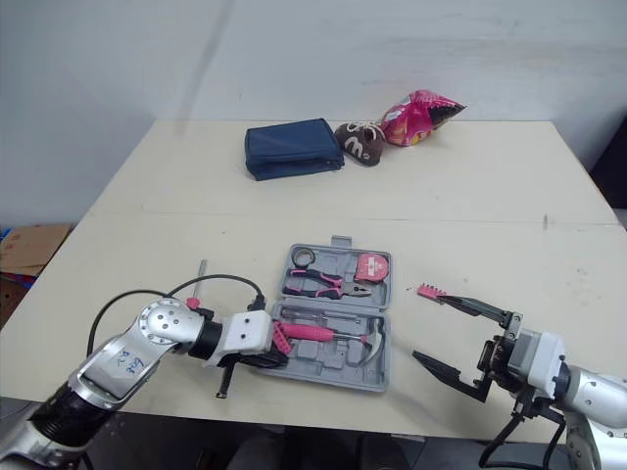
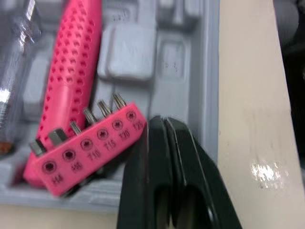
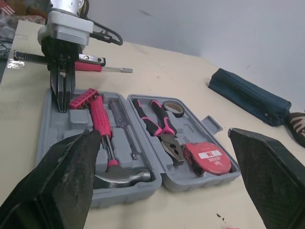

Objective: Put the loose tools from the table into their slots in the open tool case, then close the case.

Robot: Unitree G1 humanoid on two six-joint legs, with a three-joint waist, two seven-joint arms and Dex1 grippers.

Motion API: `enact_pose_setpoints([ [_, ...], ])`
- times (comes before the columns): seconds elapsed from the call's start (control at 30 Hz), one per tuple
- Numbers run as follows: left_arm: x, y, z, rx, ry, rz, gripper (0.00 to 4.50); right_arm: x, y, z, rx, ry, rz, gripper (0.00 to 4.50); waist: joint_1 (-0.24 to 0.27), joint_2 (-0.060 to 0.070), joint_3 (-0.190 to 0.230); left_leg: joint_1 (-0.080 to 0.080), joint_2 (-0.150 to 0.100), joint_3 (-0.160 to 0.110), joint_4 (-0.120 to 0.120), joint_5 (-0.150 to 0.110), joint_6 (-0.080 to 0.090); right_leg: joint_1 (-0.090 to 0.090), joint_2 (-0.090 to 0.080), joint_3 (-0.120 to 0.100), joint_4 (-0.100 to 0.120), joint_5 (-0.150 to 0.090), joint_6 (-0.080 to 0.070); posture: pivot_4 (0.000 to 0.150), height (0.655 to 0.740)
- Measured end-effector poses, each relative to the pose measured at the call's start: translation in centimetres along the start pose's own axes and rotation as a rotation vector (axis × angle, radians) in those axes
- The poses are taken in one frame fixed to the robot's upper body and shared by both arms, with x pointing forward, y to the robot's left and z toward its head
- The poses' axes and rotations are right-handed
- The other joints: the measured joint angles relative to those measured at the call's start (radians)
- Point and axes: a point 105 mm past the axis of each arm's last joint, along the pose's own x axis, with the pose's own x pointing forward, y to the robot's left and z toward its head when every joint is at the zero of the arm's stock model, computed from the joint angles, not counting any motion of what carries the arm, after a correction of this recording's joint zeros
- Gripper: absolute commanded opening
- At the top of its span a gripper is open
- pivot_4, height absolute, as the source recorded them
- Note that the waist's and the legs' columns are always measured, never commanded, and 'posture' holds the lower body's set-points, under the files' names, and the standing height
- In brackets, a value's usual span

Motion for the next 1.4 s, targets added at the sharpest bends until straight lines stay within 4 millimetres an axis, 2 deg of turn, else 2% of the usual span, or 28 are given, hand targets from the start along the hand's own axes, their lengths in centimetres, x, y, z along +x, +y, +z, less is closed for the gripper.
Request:
enact_pose_setpoints([
  [0.07,-1.0,-0.2,0.3,-0.031,-0.055,-0.019,0.03,-0.3,0.4,-0.1,0.000,0.007,0.004,4.50,-0.001,-0.012,0.006,-0.007,0.001,-0.002,0.000,0.002,-0.002,-0.013,0.001,-0.003,0.001,0.002,0.000,0.150,0.7400],
  [0.1,-1.5,-0.3,0.3,-0.035,-0.066,-0.024,0.03,-0.5,0.6,-0.2,0.007,0.012,0.006,4.50,0.000,-0.014,0.007,-0.010,0.001,-0.004,0.000,0.003,-0.003,-0.015,0.001,-0.004,0.001,0.002,0.001,0.150,0.7400],
  [0.23,-3.8,0.2,1.9,0.009,-0.166,-0.010,0.03,-0.7,0.8,-0.4,0.014,0.018,0.004,4.50,-0.002,-0.011,0.010,-0.020,0.000,-0.004,0.006,0.001,-0.002,-0.020,0.001,-0.006,-0.001,0.002,0.002,0.150,0.7400],
  [0.47,-6.2,2.6,2.7,0.098,-0.257,0.084,0.03,-0.7,0.9,-0.3,0.014,0.018,0.004,4.50,-0.001,-0.015,0.015,-0.020,-0.001,-0.004,0.007,0.000,0.000,-0.019,0.002,-0.006,0.000,0.003,0.005,0.150,0.7400],
  [0.57,-7.1,3.2,2.4,0.140,-0.245,0.087,0.85,-0.6,0.9,-0.1,0.011,0.017,0.007,4.50,-0.001,-0.015,0.016,-0.019,-0.001,-0.004,0.008,0.000,0.000,-0.019,0.001,-0.006,0.001,0.004,0.006,0.150,0.7400],
  [0.7,-7.7,3.7,2.2,0.229,-0.203,0.062,2.42,-0.4,0.6,0.0,0.008,0.017,0.007,4.50,-0.003,-0.016,0.016,-0.019,-0.001,-0.004,0.009,0.000,0.000,-0.019,0.001,-0.006,0.001,0.004,0.006,0.150,0.7400],
  [0.83,-7.3,3.5,2.1,0.331,-0.148,-0.036,2.42,-0.3,0.3,0.0,0.011,0.016,0.003,4.50,-0.001,-0.016,0.016,-0.020,-0.001,-0.004,0.008,0.000,0.000,-0.019,0.002,-0.006,0.000,0.004,0.006,0.150,0.7400],
  [0.93,-6.5,4.2,2.0,0.407,-0.076,-0.118,2.42,0.0,0.1,0.0,0.006,0.010,0.006,4.50,0.002,-0.016,0.017,-0.021,-0.001,-0.004,0.011,0.000,0.000,-0.019,0.002,-0.007,0.001,0.004,0.006,0.150,0.7400],
  [1.17,-4.8,5.9,3.0,0.538,-0.013,-0.172,2.42,-0.3,0.8,-0.2,0.015,0.011,0.018,4.50,0.003,-0.017,0.017,-0.022,-0.001,-0.004,0.013,-0.001,0.001,-0.019,0.003,-0.006,0.001,0.005,0.008,0.150,0.7400],
  [1.4,-3.4,5.7,3.6,0.601,-0.012,-0.236,2.42,-0.5,1.2,-0.4,0.019,0.012,0.019,4.50,-0.003,-0.017,0.017,-0.021,0.000,-0.003,0.014,0.000,0.001,-0.019,0.005,-0.005,0.002,0.005,0.008,0.150,0.7400],
])
